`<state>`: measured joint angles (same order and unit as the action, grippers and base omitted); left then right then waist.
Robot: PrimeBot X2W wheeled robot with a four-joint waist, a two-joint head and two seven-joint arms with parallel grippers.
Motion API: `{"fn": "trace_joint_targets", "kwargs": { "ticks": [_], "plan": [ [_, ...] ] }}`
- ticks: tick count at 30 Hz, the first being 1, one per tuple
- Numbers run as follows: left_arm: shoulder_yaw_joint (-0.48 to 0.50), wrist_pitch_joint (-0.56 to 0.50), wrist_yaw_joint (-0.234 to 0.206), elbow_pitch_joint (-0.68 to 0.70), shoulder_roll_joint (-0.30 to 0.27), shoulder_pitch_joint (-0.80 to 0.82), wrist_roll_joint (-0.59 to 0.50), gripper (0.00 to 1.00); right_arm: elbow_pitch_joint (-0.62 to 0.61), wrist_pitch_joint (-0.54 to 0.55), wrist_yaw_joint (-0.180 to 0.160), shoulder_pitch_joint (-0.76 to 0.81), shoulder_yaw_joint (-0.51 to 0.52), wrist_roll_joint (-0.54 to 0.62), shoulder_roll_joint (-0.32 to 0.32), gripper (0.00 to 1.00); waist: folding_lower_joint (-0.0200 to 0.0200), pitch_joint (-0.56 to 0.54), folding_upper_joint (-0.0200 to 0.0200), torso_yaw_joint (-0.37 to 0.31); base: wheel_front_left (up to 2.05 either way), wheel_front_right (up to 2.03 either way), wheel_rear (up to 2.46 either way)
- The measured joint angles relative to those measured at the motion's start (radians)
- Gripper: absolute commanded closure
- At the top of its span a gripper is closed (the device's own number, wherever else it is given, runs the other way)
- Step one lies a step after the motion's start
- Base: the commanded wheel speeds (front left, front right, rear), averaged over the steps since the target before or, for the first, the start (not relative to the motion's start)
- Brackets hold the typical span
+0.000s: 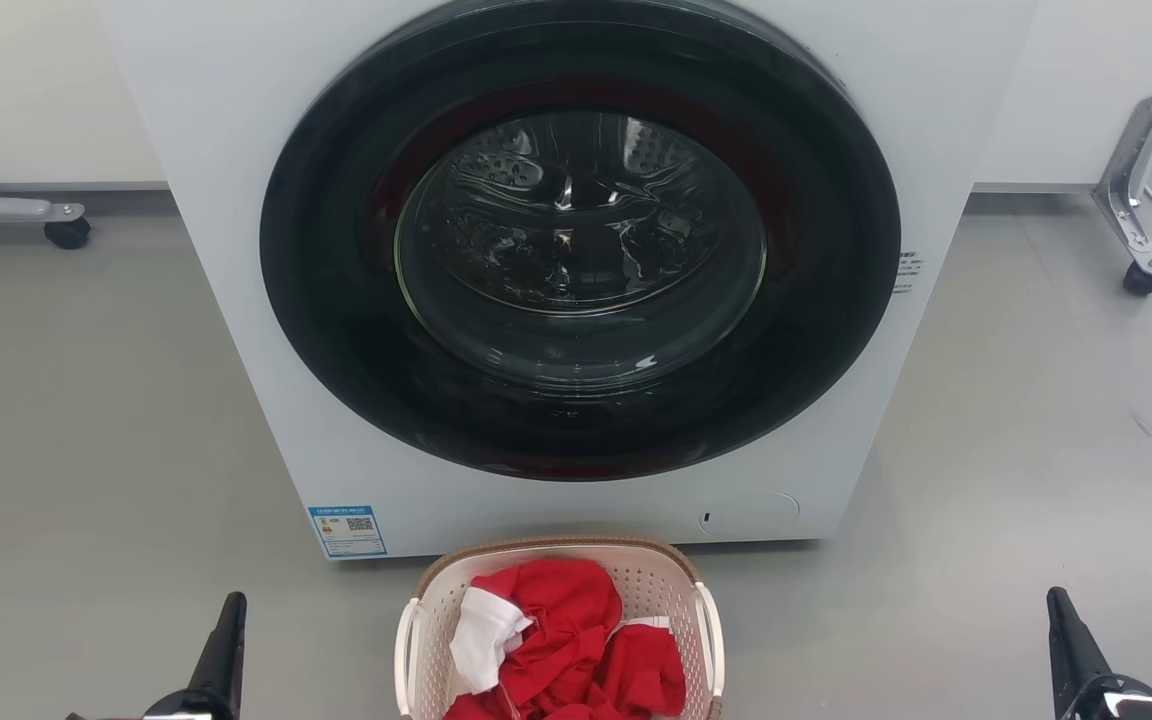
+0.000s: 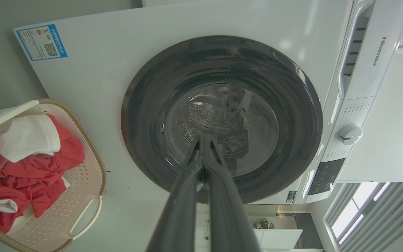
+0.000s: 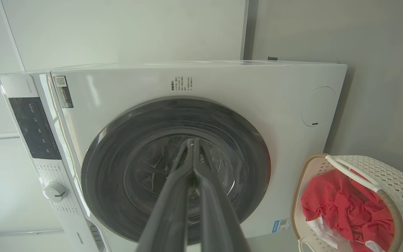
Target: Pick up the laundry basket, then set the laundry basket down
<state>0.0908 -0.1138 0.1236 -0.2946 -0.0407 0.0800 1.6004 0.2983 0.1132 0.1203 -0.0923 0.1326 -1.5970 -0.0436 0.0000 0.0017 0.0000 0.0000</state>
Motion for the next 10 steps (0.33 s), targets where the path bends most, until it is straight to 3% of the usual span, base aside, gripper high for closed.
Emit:
{"fn": "trace_joint_targets", "kwargs": {
  "ticks": [10],
  "plan": [
    [0.0,0.0,0.0,0.0,0.0,0.0,0.0,1.0,0.0,0.0,0.0,0.0,0.0,0.0,0.0,1.0,0.0,0.0,0.0001,0.0,0.0,0.0,0.0]
  ]
}}
